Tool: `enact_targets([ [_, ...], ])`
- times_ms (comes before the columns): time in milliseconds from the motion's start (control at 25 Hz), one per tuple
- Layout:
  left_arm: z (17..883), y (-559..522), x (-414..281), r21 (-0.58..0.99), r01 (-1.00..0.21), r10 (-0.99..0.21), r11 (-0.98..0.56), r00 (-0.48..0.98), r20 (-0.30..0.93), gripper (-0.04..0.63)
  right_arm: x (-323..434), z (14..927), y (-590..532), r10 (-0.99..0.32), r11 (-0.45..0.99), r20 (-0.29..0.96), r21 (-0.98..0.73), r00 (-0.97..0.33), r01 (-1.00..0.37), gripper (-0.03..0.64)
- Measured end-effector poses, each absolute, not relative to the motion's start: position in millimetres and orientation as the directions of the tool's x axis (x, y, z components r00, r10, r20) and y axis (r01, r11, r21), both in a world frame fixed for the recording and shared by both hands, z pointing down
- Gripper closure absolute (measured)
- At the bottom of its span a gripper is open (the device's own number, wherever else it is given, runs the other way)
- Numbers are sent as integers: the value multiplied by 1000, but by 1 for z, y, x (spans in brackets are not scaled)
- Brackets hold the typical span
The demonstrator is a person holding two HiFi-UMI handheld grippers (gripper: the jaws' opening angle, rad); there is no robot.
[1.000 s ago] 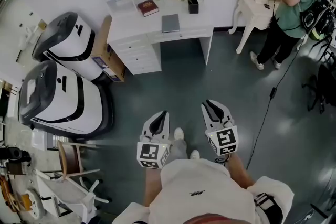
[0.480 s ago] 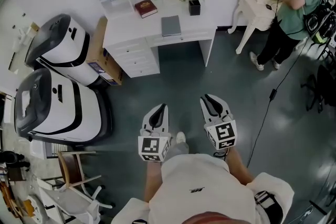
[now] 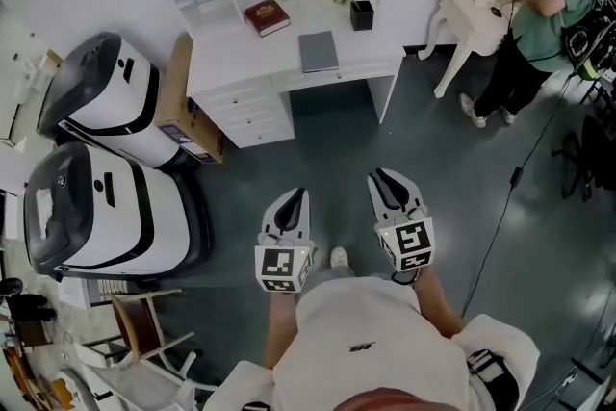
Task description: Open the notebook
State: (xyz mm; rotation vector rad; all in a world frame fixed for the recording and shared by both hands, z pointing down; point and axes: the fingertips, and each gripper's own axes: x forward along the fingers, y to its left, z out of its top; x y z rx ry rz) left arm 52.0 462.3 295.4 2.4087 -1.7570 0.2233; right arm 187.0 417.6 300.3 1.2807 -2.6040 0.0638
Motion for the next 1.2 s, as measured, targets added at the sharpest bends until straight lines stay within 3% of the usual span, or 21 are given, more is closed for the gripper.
enact_targets([
  [1200, 319, 309, 19, 53, -943, -906, -330, 332, 262, 595, 144, 323, 264, -763, 618, 276, 51, -584, -784, 558],
])
